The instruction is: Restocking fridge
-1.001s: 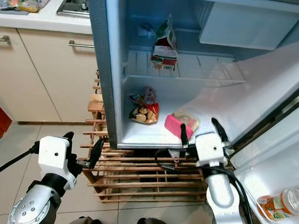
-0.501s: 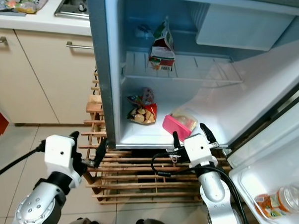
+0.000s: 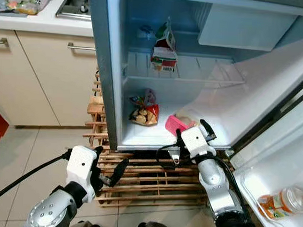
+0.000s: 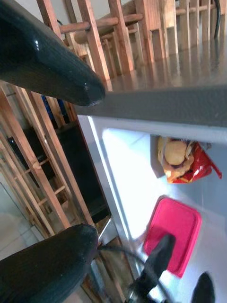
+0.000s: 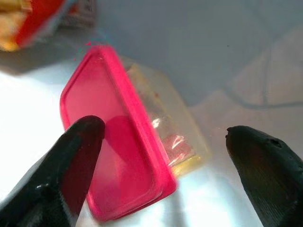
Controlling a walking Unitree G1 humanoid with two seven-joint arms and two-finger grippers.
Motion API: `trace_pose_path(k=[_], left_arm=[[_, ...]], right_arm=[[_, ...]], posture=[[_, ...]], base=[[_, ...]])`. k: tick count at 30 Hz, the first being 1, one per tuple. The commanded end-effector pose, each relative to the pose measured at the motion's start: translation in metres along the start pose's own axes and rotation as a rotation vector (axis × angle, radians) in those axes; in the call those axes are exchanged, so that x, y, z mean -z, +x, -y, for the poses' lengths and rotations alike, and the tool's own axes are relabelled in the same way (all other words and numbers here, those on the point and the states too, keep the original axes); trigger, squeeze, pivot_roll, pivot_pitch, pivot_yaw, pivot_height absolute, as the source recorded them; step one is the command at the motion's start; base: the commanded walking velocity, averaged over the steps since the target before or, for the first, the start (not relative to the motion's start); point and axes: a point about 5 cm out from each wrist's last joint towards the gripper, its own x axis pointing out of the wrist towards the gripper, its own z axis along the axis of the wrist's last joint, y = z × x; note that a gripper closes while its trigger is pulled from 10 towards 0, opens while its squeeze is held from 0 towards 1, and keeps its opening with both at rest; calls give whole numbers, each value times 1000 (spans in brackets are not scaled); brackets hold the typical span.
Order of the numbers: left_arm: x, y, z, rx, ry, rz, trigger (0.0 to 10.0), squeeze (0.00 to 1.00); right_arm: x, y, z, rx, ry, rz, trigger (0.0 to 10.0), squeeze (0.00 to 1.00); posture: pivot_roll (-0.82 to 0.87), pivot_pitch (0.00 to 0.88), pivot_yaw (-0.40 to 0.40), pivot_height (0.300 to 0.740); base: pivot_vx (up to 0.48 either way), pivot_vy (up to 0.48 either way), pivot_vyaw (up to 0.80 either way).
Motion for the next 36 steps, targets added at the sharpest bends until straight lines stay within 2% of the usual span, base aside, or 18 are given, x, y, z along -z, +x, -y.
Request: trace_pose_path(k=[1,4,5,7,10,15,18,21,22,23,24,25,26,27,28,29,32,36], left_arm=[[3,0,3,17,-13,-15,10000,0],[4,0,3,12,-19,-16,10000,0],[4,0,3,12,-19,-16,10000,0],[5,-1,4,13,-22,-19,10000,0],[5,-1,5,13,-22,-19,10000,0],[5,-1,6,15,-24,-19,10000,0],[5,0,7,17,-24,-18,10000,0],[6,-1,6,7,-27,-19,10000,0],[6,-1,6,7,-27,-19,10000,0],[7,-1,7,8,-30,-20,10000,0],[7,-1,7,10,-31,-20,10000,0],[7,-1,7,14,-31,-19,10000,0],[7,-1,7,14,-31,-19,10000,0],[7,0,8,17,-31,-19,10000,0],[5,2,8,24,-28,-8,10000,0],[5,2,8,24,-28,-8,10000,0],[-7,6,12,58,30,90,10000,0],[-10,6,12,59,24,110,10000,0]], right_arm=[[1,4,11,37,-55,9,10000,0],[-8,16,29,110,-143,30,10000,0],[-8,16,29,110,-143,30,10000,0],[-16,27,44,176,-214,43,10000,0],[-18,29,48,190,-229,48,10000,0],[-24,37,68,291,-367,67,10000,0],[-25,36,69,303,-352,82,10000,0],[-33,19,51,271,-213,194,10000,0],[-33,19,51,271,-213,194,10000,0],[-31,10,40,252,-138,195,10000,0],[-29,7,36,250,-104,189,10000,0],[-26,3,27,236,-13,164,10000,0],[-26,3,27,236,-13,164,10000,0],[-25,1,20,226,51,147,10000,0],[-23,-1,9,217,248,96,10000,0],[-23,-1,9,217,248,96,10000,0],[-36,1,4,214,437,85,10000,0],[-42,1,6,224,477,94,10000,0]], posture=[[-69,103,-88,740],[-68,106,-92,740],[-68,106,-92,740],[-67,108,-95,740],[-67,108,-95,740],[-73,110,-99,740],[-70,112,-102,740],[-74,114,-108,740],[-74,114,-108,740],[-79,113,-107,740],[-79,113,-107,740],[-92,112,-102,740],[-92,112,-102,740],[-92,112,-102,740],[-97,111,-98,740],[-97,111,-98,740],[-93,110,-100,740],[-89,110,-105,740]], base=[[0,0,0],[0,0,0],[0,0,0],[0,0,0],[0,0,0],[0,0,0],[0,0,0],[0,0,0],[0,0,0],[0,0,0],[0,0,0],[0,0,0],[0,0,0],[0,0,0],[0,0,0],[0,0,0],[0,0,0],[0,0,0]])
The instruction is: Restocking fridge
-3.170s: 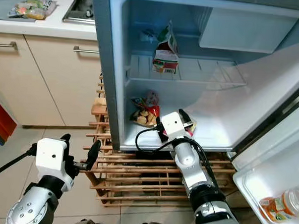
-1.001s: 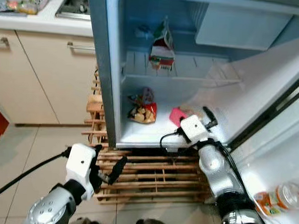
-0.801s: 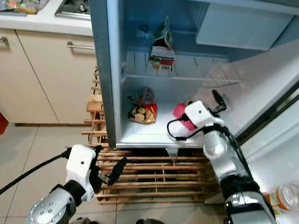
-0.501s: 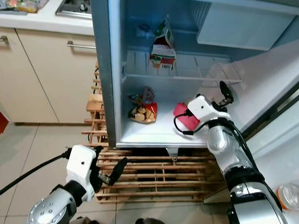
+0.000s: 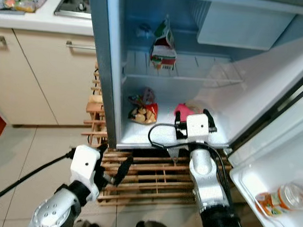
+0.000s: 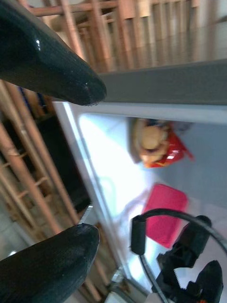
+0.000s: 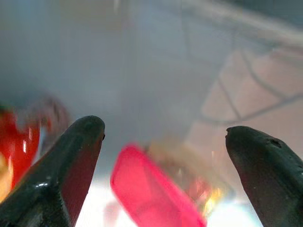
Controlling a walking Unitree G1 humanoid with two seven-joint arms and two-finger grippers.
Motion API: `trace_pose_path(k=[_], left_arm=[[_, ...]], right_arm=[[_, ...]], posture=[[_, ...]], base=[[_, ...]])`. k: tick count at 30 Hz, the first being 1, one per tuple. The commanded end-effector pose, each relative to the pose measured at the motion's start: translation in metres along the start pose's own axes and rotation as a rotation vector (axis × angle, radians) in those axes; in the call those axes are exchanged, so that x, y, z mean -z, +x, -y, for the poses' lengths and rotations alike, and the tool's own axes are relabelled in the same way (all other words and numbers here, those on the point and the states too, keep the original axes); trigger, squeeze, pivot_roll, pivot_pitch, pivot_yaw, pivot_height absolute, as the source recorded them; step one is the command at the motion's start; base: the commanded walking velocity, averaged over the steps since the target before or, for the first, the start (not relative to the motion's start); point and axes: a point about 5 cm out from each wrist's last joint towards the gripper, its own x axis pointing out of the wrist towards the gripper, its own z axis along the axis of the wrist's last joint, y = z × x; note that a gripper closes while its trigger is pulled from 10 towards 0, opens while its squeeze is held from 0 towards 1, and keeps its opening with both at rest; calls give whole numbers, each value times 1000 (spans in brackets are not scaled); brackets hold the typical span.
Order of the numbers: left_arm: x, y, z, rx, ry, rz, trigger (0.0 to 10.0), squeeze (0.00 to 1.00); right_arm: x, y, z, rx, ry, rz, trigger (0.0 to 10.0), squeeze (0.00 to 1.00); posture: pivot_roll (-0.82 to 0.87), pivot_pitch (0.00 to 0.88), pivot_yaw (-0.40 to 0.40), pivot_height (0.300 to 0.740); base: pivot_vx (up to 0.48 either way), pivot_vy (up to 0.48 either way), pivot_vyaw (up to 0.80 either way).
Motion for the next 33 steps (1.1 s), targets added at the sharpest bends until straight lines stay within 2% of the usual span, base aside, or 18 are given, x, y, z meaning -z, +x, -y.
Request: trace_pose_path(k=[1,2,4,8,10,13,17,21,27,31,33], left_arm=[[-2,0,4,18,-8,8,10000,0],[-3,0,4,22,-21,15,10000,0],[-4,0,7,47,-42,20,10000,0],[-5,0,12,124,-68,33,10000,0],[-6,2,11,145,-45,33,10000,0],[-7,4,4,122,-36,33,10000,0],[-6,2,6,126,-44,30,10000,0],[-6,1,7,130,-52,29,10000,0],[-5,1,9,138,-58,27,10000,0],[-5,1,10,145,-45,27,10000,0],[-5,0,10,144,-44,27,10000,0]], right_arm=[[0,-2,6,34,62,-29,10000,0],[-1,-2,3,43,185,-70,10000,0],[-1,-1,0,53,282,-104,10000,0],[-6,0,-3,57,374,-140,10000,0],[-11,-5,-6,53,391,-143,10000,0],[-15,-20,-19,15,400,-156,10000,0],[-16,-40,-35,-41,418,-203,10000,0],[-18,-46,-36,-37,430,-228,10000,0],[-9,-46,-37,-25,474,-308,10000,0],[15,-24,-38,-7,540,-402,10000,0],[18,-21,-39,-3,567,-424,10000,0]], posture=[[-88,110,-106,740],[-86,112,-109,740],[-84,115,-109,740],[-77,122,-113,740],[-77,123,-111,740],[-90,121,-106,740],[-97,124,-105,740],[-98,126,-106,740],[-94,116,-103,740],[-81,115,-101,740],[-76,117,-102,740]], base=[[0,0,0],[0,0,0],[0,0,0],[0,0,0],[0,0,0],[0,0,0],[0,0,0],[0,0,0],[0,0,0],[0,0,0],[0,0,0]])
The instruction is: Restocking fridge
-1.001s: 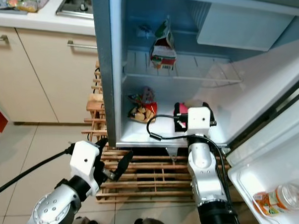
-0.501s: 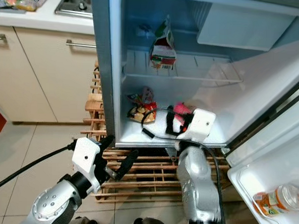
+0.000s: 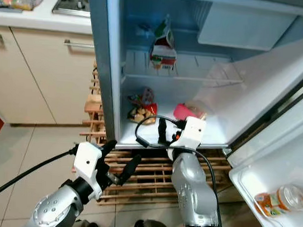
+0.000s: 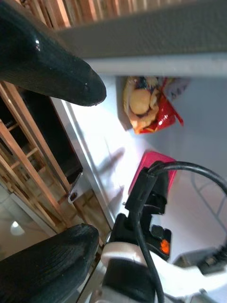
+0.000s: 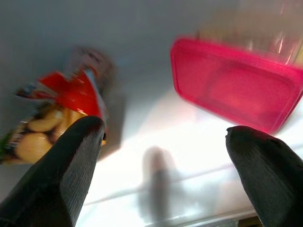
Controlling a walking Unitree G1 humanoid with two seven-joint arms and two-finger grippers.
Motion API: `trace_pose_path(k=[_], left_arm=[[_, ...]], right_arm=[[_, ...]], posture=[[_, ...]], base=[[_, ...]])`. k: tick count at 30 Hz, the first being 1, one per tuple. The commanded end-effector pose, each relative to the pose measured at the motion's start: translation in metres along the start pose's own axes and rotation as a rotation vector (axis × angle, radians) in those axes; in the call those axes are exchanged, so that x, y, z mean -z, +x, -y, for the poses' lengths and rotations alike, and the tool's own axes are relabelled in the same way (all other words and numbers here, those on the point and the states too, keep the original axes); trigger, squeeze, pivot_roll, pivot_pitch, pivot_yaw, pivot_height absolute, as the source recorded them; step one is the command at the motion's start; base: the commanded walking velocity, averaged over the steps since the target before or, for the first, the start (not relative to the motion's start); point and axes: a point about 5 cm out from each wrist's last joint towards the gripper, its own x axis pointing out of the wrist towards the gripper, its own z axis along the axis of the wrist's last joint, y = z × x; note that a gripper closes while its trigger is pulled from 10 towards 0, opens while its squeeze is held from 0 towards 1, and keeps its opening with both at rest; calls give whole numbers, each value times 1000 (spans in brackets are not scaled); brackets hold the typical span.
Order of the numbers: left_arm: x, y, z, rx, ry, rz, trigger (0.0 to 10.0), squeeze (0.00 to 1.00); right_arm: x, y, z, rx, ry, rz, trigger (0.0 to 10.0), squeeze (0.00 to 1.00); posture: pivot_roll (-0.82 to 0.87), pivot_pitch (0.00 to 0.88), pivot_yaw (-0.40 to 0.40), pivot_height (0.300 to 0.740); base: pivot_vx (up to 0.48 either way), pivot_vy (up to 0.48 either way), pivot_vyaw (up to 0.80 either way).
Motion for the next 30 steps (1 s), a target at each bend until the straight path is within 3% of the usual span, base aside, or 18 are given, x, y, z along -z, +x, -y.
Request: trace_pose_path(k=[1,6,12,21,30], left_arm=[[-3,-1,4,20,1,10,10000,0],[-3,-3,4,16,2,8,10000,0],[-3,-7,6,12,-3,1,10000,0],[-3,-10,7,11,-9,-10,10000,0],[-1,-13,6,4,-11,-24,10000,0]], right_arm=[[7,7,5,12,73,-55,10000,0],[3,24,3,15,97,-66,10000,0],[-1,45,4,7,42,-66,10000,0],[-26,65,20,43,-181,11,10000,0],[-36,67,31,70,-502,90,10000,0]], posture=[[-71,118,-103,740],[-59,134,-102,740],[-50,153,-102,740],[-33,167,-95,740],[-27,173,-90,740]], base=[[0,0,0],[0,0,0],[0,0,0],[0,0,0],[0,0,0]])
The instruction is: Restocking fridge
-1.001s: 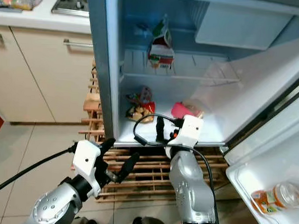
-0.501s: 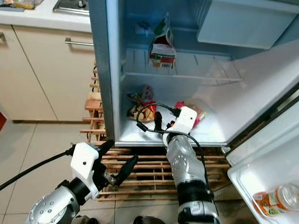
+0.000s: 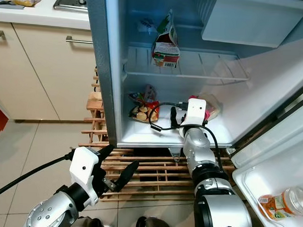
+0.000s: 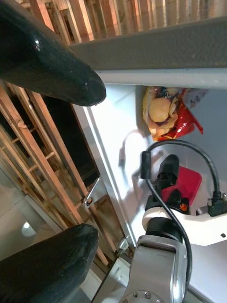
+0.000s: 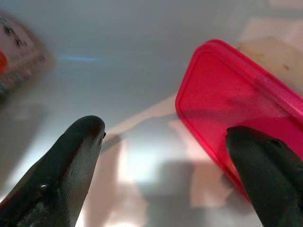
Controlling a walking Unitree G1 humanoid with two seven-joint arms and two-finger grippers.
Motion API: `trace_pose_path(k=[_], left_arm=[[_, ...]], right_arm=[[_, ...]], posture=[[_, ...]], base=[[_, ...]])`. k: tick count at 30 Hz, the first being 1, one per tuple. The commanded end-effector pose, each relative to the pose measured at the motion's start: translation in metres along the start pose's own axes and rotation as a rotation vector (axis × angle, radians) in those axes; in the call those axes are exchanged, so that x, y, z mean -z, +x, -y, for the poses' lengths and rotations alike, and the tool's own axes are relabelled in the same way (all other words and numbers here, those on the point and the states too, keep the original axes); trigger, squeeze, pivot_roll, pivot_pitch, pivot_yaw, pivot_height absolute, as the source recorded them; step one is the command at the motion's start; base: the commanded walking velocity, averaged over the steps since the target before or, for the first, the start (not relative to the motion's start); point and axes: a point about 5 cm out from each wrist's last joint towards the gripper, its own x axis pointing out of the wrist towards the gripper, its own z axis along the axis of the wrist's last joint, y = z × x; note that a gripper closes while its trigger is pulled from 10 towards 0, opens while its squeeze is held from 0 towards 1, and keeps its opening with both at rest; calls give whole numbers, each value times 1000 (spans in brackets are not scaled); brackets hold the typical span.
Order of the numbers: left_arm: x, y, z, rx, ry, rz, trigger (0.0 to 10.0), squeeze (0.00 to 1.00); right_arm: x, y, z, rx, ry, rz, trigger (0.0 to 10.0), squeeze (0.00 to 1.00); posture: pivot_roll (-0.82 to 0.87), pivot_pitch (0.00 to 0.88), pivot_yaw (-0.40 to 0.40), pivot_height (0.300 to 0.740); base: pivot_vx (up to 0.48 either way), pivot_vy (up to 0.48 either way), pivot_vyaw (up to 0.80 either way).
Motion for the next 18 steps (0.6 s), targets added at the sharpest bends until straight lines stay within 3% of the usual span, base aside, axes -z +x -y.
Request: trace_pose_path(k=[1,10,15,18], left_arm=[[-1,-1,3,11,-8,1,10000,0],[-2,-2,6,21,-10,-7,10000,0],[-1,-4,5,14,-10,-14,10000,0],[0,-1,4,12,-11,-15,10000,0]], right_arm=[[-7,2,3,15,-64,33,10000,0],[-4,3,6,16,-185,21,10000,0],[-16,4,11,90,-378,118,10000,0],[-19,4,19,149,-413,136,10000,0]], posture=[[-33,175,-88,740],[-26,189,-78,740],[-19,196,-86,740],[-26,180,-89,740]], base=[[0,0,0],[0,0,0],[0,0,0],[0,0,0]])
